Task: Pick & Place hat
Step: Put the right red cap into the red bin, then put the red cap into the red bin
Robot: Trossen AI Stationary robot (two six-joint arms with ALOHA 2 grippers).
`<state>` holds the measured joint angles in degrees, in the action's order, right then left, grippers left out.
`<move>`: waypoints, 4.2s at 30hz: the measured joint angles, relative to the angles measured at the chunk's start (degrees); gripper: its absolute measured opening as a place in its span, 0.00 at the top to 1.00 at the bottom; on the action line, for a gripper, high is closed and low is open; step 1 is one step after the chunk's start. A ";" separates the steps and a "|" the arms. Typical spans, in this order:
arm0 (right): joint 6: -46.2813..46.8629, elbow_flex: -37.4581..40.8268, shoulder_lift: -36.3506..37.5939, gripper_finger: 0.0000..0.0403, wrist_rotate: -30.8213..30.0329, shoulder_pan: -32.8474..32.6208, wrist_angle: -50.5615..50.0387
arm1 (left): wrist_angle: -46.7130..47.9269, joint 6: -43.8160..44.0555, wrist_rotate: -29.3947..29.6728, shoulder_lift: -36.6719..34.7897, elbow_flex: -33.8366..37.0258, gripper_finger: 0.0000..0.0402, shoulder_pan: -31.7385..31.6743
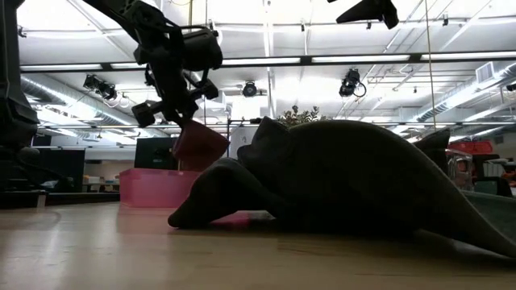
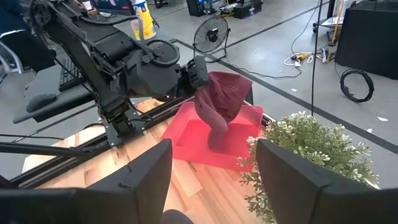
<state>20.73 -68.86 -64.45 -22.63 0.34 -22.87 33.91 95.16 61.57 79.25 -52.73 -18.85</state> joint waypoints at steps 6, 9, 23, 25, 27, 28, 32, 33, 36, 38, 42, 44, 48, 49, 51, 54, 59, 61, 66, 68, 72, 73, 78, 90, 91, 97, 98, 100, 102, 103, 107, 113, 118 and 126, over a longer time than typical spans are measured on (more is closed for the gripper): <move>0.00 0.00 -0.02 0.42 -0.01 0.39 0.03 | -6.18 -3.99 -0.90 1.99 -0.02 0.92 0.00; 0.00 0.00 -0.02 0.42 -0.02 0.39 0.04 | -6.75 -4.31 -0.84 2.89 -0.04 0.93 0.00; 0.00 0.00 -0.02 0.42 0.00 0.39 0.02 | -6.54 -7.20 -3.09 7.06 -0.04 0.92 -1.56; 0.00 0.00 -0.02 0.42 0.02 0.39 0.02 | -5.18 -7.54 -2.92 7.06 -0.04 0.92 -1.96; 0.00 0.00 -0.02 0.42 0.02 0.38 -0.02 | -5.11 -7.13 -2.91 7.06 -0.02 0.91 -2.01; 0.00 0.00 -0.02 0.42 0.02 0.39 -0.02 | -5.36 -7.06 -2.86 7.06 -0.02 0.91 -1.99; 0.00 0.00 -0.02 0.42 0.02 0.39 -0.04 | -6.53 -7.09 -2.84 7.06 -0.02 0.91 -1.97; 0.00 0.00 -0.02 0.42 0.02 0.39 -0.04 | -6.56 -7.10 -2.85 7.06 -0.02 0.91 -1.98; 0.00 0.00 -0.02 0.42 0.02 0.39 -0.05 | -7.43 -7.53 -2.77 7.06 -0.02 0.91 -2.07; 0.00 0.00 -0.02 0.42 0.02 0.39 -0.07 | -8.48 -7.79 -3.13 7.06 -0.02 0.88 -2.23; 0.00 0.00 -0.02 0.42 0.02 0.39 -0.07 | -12.03 -7.95 -2.94 7.06 -0.02 0.80 -2.25; 0.00 0.00 -0.02 0.42 0.02 0.39 -0.09 | -13.98 -8.30 -2.84 7.06 -0.02 0.74 -2.25; 0.01 0.00 -0.02 0.42 0.16 0.39 -0.12 | -17.59 -10.67 -2.09 7.06 -0.02 0.62 -2.25; 0.01 0.00 -0.02 0.42 0.17 0.39 -0.11 | -18.21 -10.65 -2.04 7.06 -0.02 0.58 -2.25; 0.35 0.00 -0.02 0.42 0.17 0.39 -0.16 | -19.49 -10.31 -1.95 7.06 -0.02 0.52 -2.25; 1.41 0.00 -0.02 0.42 0.20 0.39 -0.57 | -22.39 -10.35 -1.78 7.06 -0.02 0.43 -2.59; 1.35 0.00 -0.02 0.42 0.20 0.39 -1.02 | -25.90 -10.52 -1.03 6.88 -0.02 0.34 -2.86; 1.33 0.00 -0.02 0.42 0.20 0.39 -1.41 | -28.15 -10.71 -0.18 6.87 -0.02 0.33 -2.86; 2.78 0.00 0.45 0.42 0.41 0.39 -5.92 | -34.60 -24.62 -4.63 4.95 0.01 0.34 -2.84; 4.78 0.00 1.00 0.42 1.01 0.39 -8.39 | -37.90 -34.33 -8.88 3.59 0.00 0.35 -2.56; 7.67 0.00 1.62 0.42 4.43 0.39 -14.45 | -43.76 -55.18 -21.83 -0.80 0.00 0.38 -1.36; 8.05 0.00 1.68 0.42 5.59 0.39 -16.20 | -44.63 -59.60 -26.10 -2.10 0.00 0.39 -0.86; 10.31 0.00 0.95 0.42 11.84 0.11 -25.30 | -45.43 -70.56 -47.08 -8.37 -0.01 0.41 2.13; 14.77 0.00 -10.85 0.32 21.41 -1.02 -33.26 | -36.49 -77.77 -51.32 -16.24 -1.36 0.41 14.19; 15.10 0.00 -12.25 0.29 22.27 -1.10 -33.41 | -32.74 -77.79 -51.30 -16.25 -2.77 0.41 14.56; 15.82 0.00 -19.57 0.14 24.74 -1.18 -33.02 | -4.34 -78.63 -51.14 -16.31 -14.79 0.41 16.72; 15.85 0.00 -20.59 0.12 24.77 -1.18 -32.58 | -1.18 -79.46 -50.98 -16.25 -16.52 0.41 17.21; 15.90 0.00 -22.69 0.10 24.71 -1.18 -31.53 | 3.89 -81.59 -49.96 -16.22 -19.43 0.41 18.46; 15.55 0.00 -24.79 0.08 24.61 -1.18 -30.74 | 7.82 -83.77 -48.65 -16.22 -22.09 0.41 19.94; 15.37 0.00 -25.82 0.07 24.45 -1.18 -30.41 | 9.91 -84.28 -47.94 -16.22 -23.28 0.41 20.67; 14.76 0.00 -29.59 0.08 23.23 -1.18 -30.58 | 15.61 -85.87 -44.90 -16.22 -26.01 0.41 23.44; 13.32 0.00 -33.98 0.11 24.22 -1.27 -31.13 | 20.11 -85.79 -43.52 -16.37 -26.10 0.41 25.62; 13.29 0.00 -36.54 0.15 24.61 -1.31 -30.69 | 21.70 -85.33 -43.26 -16.37 -26.10 0.41 25.94; 13.32 0.00 -37.94 0.51 24.50 -0.37 -30.93 | 21.67 -85.31 -43.12 -16.37 -26.10 0.41 25.90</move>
<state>34.05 -68.86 -102.39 1.87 -0.03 -53.80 55.58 9.84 18.45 62.87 -78.83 7.05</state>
